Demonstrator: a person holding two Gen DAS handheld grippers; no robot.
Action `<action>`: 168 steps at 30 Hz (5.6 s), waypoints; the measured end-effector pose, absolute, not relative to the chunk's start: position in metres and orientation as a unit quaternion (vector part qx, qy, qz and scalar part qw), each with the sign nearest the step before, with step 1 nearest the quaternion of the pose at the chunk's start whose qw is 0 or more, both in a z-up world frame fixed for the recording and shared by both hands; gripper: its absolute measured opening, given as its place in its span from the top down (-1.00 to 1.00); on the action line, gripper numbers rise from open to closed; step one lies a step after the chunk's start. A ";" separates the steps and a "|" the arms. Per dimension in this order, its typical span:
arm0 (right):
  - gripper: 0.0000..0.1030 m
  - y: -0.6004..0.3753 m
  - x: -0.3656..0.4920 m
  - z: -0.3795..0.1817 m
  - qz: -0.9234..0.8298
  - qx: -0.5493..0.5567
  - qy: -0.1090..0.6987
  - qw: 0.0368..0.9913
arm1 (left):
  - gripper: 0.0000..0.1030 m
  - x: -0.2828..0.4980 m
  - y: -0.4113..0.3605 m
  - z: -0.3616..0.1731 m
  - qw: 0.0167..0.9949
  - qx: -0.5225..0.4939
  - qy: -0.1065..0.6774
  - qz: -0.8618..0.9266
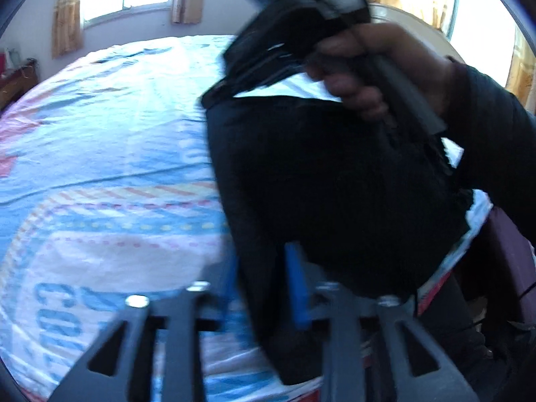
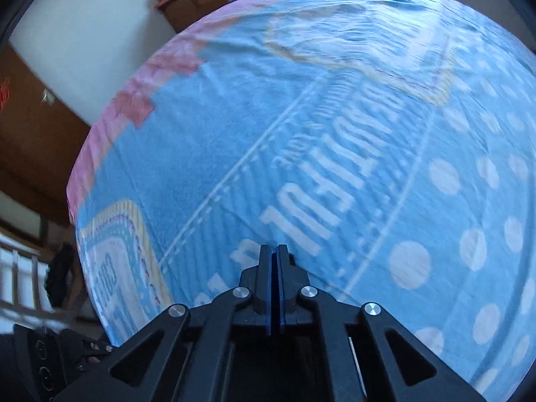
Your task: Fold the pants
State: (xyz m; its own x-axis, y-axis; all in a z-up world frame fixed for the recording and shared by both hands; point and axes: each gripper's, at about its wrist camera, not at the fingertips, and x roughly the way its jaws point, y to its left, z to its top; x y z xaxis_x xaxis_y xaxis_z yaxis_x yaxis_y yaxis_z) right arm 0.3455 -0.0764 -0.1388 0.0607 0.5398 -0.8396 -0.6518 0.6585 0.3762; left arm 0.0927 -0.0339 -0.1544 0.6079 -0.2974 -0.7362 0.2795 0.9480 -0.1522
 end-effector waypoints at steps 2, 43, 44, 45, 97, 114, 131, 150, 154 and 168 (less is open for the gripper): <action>0.66 -0.096 0.347 -0.122 0.389 -0.039 0.533 0.751 | -0.35 0.091 -0.030 -0.148 0.905 -0.002 0.400 -0.147; 0.85 -0.357 0.089 -0.127 0.193 -0.024 0.520 0.832 | -1.00 0.239 -0.083 -0.144 0.897 0.147 0.404 -0.102; 0.85 -0.361 0.090 -0.139 0.186 -0.018 0.528 0.828 | -1.00 0.241 -0.084 -0.146 0.898 0.138 0.405 -0.105; 0.85 -0.364 0.091 -0.147 0.185 -0.004 0.531 0.827 | -1.00 0.244 -0.084 -0.147 0.898 0.134 0.407 -0.102; 0.06 -0.323 0.182 -0.147 0.245 0.121 0.461 0.844 | -1.00 0.143 -0.069 -0.148 0.909 0.025 0.404 -0.101; -0.06 -0.279 0.107 -0.124 0.217 -0.024 0.398 0.891 | -1.00 0.081 -0.067 -0.146 0.907 0.043 0.406 -0.108; -0.06 -0.327 0.044 -0.135 0.124 -0.051 0.412 0.902 | -1.00 0.069 -0.058 -0.145 0.908 0.034 0.402 -0.112; 0.20 -0.361 0.053 -0.137 0.183 0.043 0.379 0.906 | -1.00 0.056 -0.050 -0.164 0.894 0.010 0.425 -0.142; 0.42 -0.357 0.046 -0.121 0.205 0.027 0.354 0.912 | -1.00 0.056 -0.053 -0.163 0.895 0.016 0.423 -0.141; 0.90 -0.338 0.036 -0.104 0.167 -0.088 0.370 0.910 | -1.00 0.055 -0.052 -0.155 0.903 0.021 0.408 -0.133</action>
